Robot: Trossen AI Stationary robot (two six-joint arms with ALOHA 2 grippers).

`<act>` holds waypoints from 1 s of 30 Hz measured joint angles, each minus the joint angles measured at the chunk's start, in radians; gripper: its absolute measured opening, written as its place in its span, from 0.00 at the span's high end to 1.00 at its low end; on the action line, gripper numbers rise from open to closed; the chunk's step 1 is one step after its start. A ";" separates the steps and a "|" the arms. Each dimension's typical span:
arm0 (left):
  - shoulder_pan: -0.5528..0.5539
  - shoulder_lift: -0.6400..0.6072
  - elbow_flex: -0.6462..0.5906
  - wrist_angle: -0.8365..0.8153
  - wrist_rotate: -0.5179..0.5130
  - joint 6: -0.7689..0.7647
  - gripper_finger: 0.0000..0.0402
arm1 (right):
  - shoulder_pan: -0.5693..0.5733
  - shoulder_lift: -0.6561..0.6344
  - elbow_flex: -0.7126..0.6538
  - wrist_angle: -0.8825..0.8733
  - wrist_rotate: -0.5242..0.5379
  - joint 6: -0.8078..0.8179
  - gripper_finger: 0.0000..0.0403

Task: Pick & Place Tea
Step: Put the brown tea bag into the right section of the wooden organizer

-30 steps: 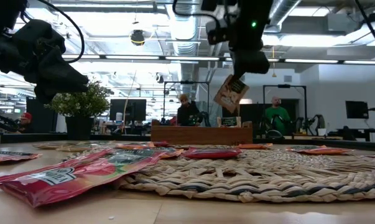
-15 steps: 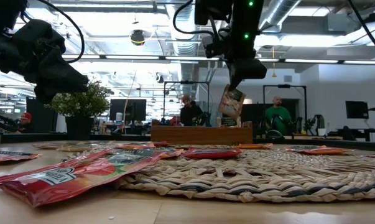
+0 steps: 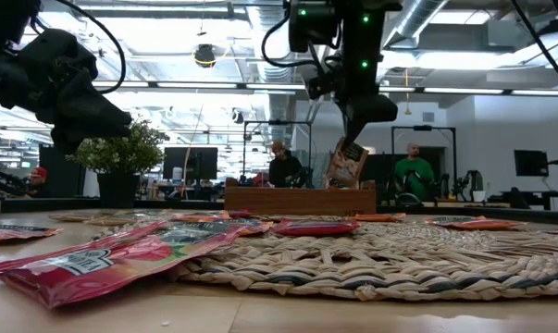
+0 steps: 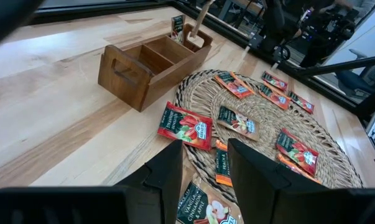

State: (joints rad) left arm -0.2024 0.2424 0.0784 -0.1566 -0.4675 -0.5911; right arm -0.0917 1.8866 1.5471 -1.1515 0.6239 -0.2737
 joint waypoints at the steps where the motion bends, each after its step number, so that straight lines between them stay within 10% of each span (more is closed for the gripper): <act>1: 0.000 0.000 0.000 0.000 0.000 0.000 0.70 | -0.004 0.000 0.000 0.000 -0.001 -0.010 1.00; 30: 0.000 0.000 0.000 0.000 0.000 0.000 0.70 | -0.063 0.000 0.000 0.034 -0.111 -0.128 1.00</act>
State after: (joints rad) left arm -0.2027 0.2424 0.0784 -0.1566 -0.4679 -0.5911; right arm -0.1543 1.8866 1.5471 -1.1174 0.5133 -0.4018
